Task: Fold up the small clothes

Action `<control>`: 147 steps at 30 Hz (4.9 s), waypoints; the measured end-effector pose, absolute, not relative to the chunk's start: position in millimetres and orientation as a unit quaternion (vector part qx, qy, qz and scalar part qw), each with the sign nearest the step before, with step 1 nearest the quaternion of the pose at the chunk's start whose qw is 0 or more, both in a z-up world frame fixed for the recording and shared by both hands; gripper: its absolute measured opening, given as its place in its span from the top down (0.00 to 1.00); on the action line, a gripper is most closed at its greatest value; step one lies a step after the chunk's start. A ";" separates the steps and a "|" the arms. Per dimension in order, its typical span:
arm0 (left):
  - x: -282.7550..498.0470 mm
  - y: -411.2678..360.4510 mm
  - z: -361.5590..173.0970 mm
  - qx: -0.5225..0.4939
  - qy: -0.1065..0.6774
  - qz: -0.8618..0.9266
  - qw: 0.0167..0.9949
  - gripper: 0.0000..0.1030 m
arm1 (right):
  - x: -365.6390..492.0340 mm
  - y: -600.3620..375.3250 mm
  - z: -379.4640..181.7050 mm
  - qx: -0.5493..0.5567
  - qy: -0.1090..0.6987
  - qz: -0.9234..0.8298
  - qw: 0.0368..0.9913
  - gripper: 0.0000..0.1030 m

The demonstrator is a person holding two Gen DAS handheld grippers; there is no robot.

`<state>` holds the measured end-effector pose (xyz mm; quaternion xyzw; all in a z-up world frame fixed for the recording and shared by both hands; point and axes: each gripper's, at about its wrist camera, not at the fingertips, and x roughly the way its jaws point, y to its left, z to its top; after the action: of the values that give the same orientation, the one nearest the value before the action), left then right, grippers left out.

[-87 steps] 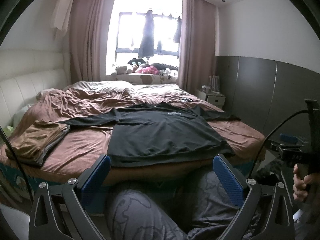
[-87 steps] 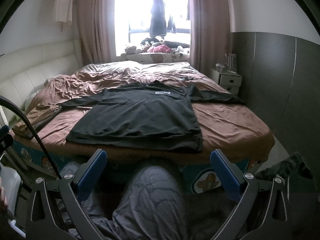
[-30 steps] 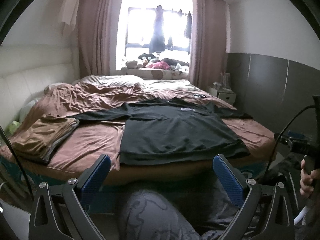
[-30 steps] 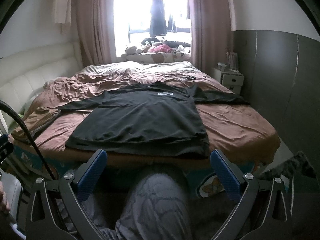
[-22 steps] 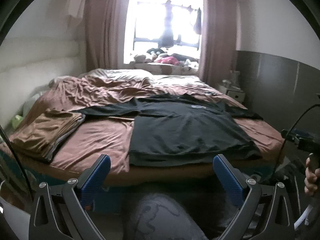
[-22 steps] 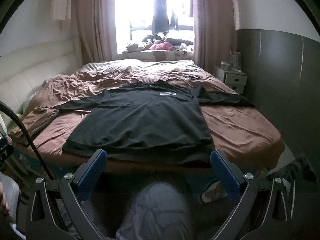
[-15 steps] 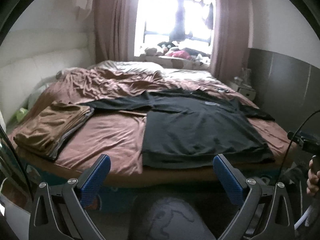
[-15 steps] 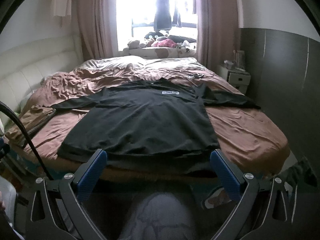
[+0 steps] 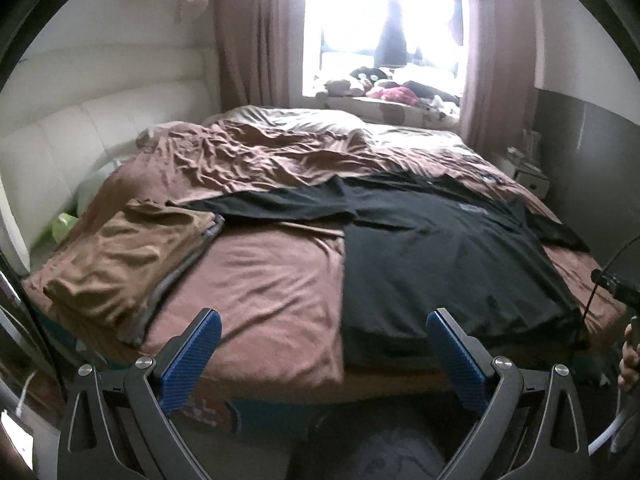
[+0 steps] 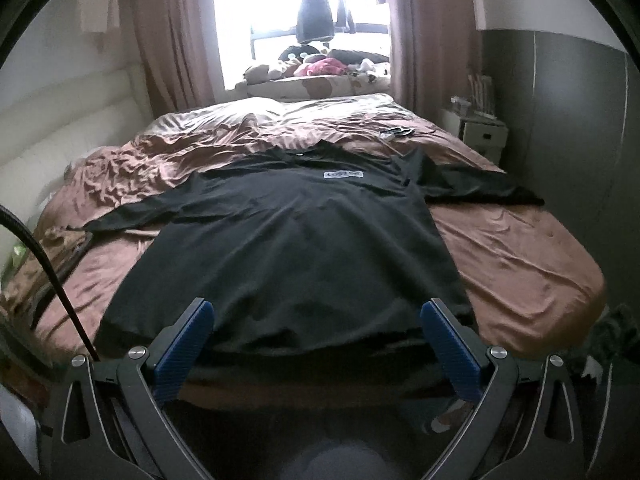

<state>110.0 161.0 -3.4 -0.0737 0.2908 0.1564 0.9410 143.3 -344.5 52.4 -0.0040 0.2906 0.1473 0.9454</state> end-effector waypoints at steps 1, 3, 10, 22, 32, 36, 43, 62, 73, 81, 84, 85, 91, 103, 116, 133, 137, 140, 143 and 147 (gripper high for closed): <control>111.7 167.7 -0.1 -0.076 0.289 0.162 0.940 0.00 | 149.0 -341.8 52.9 -0.001 0.291 0.148 0.945 0.00; 117.7 181.2 5.6 -0.079 0.286 0.175 0.939 0.00 | 160.6 -335.6 55.1 0.002 0.290 0.151 0.945 0.00; 139.5 231.7 18.9 -0.082 0.284 0.205 0.933 0.00 | 194.1 -317.8 49.6 0.004 0.291 0.166 0.942 0.00; 172.5 353.4 36.8 -0.131 0.273 0.253 0.919 0.01 | 250.6 -265.9 45.5 -0.023 0.320 0.187 0.928 0.00; 221.9 428.1 47.0 -0.141 0.291 0.266 0.908 0.05 | 295.7 -229.8 46.4 -0.038 0.335 0.205 0.919 0.00; 247.3 449.3 41.2 -0.151 0.307 0.259 0.903 0.07 | 310.1 -213.2 45.9 -0.050 0.335 0.219 0.915 0.00; 292.2 488.0 12.2 -0.176 0.356 0.250 0.883 0.24 | 328.6 -197.1 40.5 -0.056 0.341 0.269 0.899 0.00; 380.2 588.7 -82.7 -0.199 0.456 0.287 0.818 0.41 | 404.0 -153.2 9.8 -0.043 0.397 0.284 0.872 0.29; 413.7 622.8 -124.2 -0.196 0.494 0.309 0.789 0.58 | 423.0 -141.0 -6.7 -0.022 0.420 0.257 0.870 0.29; 415.6 611.3 -105.8 -0.191 0.478 0.292 0.806 0.93 | 421.5 -141.4 -10.9 -0.040 0.430 0.250 0.867 0.29; 418.3 593.0 -72.1 -0.175 0.456 0.278 0.827 0.93 | 423.0 -148.0 -11.0 -0.027 0.436 0.249 0.865 0.29; 419.6 588.6 -62.4 -0.175 0.447 0.275 0.833 0.93 | 422.8 -149.6 -9.7 -0.024 0.435 0.248 0.865 0.29; 434.7 547.6 4.7 -0.167 0.401 0.241 0.868 0.93 | 416.4 -166.1 1.3 -0.009 0.427 0.249 0.869 0.29; 483.7 431.7 110.6 -0.118 0.348 0.174 0.914 0.93 | 397.3 -240.0 31.6 0.006 0.415 0.222 0.882 0.29; 541.1 296.8 168.9 -0.054 0.328 0.118 0.936 0.93 | 394.9 -321.3 42.4 0.030 0.426 0.194 0.883 0.29; 625.6 144.9 184.6 0.007 0.338 0.059 0.939 0.93 | 413.7 -415.3 19.2 0.099 0.421 0.193 0.881 0.29; 644.4 105.8 181.7 0.023 0.343 0.039 0.938 0.93 | 418.6 -431.6 9.5 0.113 0.424 0.193 0.878 0.29; 655.4 75.9 178.5 0.035 0.344 0.022 0.938 0.93 | 421.6 -441.0 5.2 0.121 0.426 0.192 0.876 0.29; 662.6 51.9 173.0 0.043 0.350 0.010 0.936 0.93 | 423.7 -453.6 1.6 0.128 0.425 0.191 0.875 0.29; 672.5 27.7 156.4 0.054 0.369 -0.005 0.928 0.93 | 425.4 -465.0 -1.7 0.136 0.425 0.186 0.875 0.29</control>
<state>672.5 27.7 156.4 0.0536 0.3685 -0.0050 0.9281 425.4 -465.0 -1.7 0.1361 0.4254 0.1862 0.8751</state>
